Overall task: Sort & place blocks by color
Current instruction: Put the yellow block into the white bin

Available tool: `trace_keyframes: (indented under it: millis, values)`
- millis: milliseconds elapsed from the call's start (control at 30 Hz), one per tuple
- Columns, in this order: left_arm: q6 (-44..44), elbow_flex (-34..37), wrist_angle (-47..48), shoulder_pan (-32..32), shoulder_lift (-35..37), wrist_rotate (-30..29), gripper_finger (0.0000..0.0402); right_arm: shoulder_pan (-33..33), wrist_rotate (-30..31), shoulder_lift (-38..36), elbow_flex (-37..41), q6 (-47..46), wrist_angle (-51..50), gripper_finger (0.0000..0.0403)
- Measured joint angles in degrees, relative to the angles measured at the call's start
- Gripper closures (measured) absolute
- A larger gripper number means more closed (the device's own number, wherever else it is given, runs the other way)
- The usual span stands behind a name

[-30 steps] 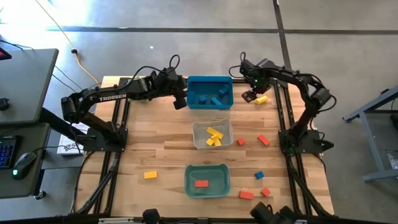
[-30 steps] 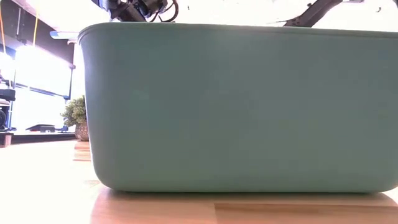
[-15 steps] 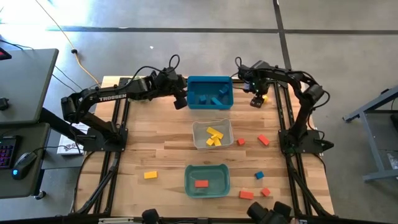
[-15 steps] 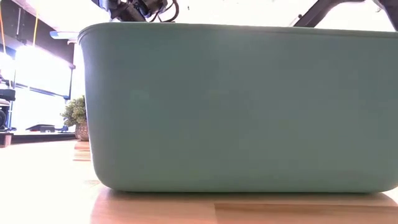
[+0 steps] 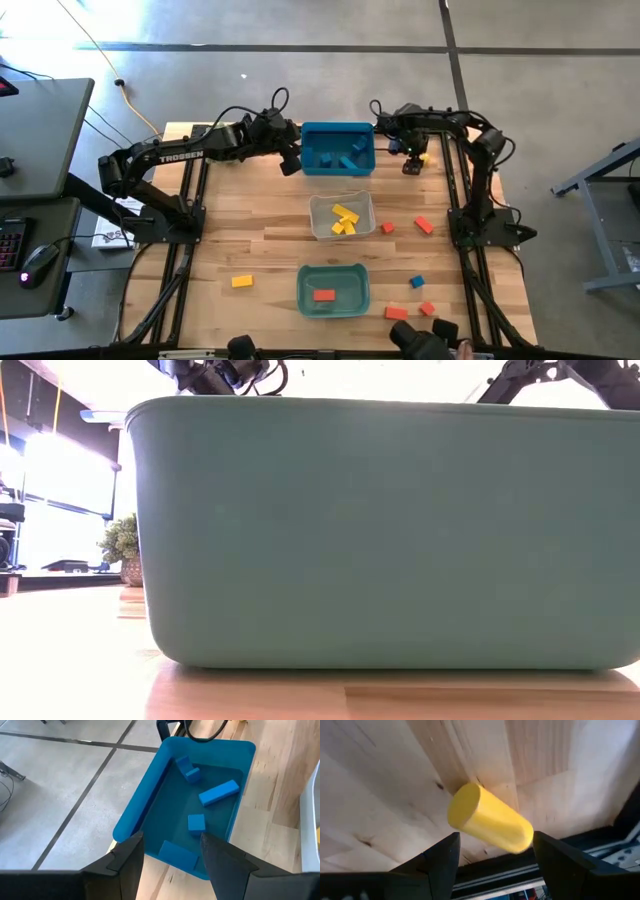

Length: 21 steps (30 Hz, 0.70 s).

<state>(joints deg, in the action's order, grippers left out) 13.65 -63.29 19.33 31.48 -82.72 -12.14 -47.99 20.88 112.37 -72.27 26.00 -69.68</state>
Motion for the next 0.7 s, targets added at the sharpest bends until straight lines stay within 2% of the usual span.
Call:
trace_keyframes:
  millis: [233,533,700]
  values:
    - [-0.02,0.00,0.00,-0.02,0.00,0.00,0.0218,0.00,-0.12,3.85,0.00,-0.03,0.42,0.0178]
    - [-0.01,0.00,0.04,-0.01,0.00,0.00,0.0218,0.07,-2.90,5.01,0.00,-1.74,-0.42,0.0298]
    - [0.00,0.00,0.04,-0.01,0.00,0.00,0.0218,0.11,-3.17,4.99,0.00,-5.98,-3.34,0.0299]
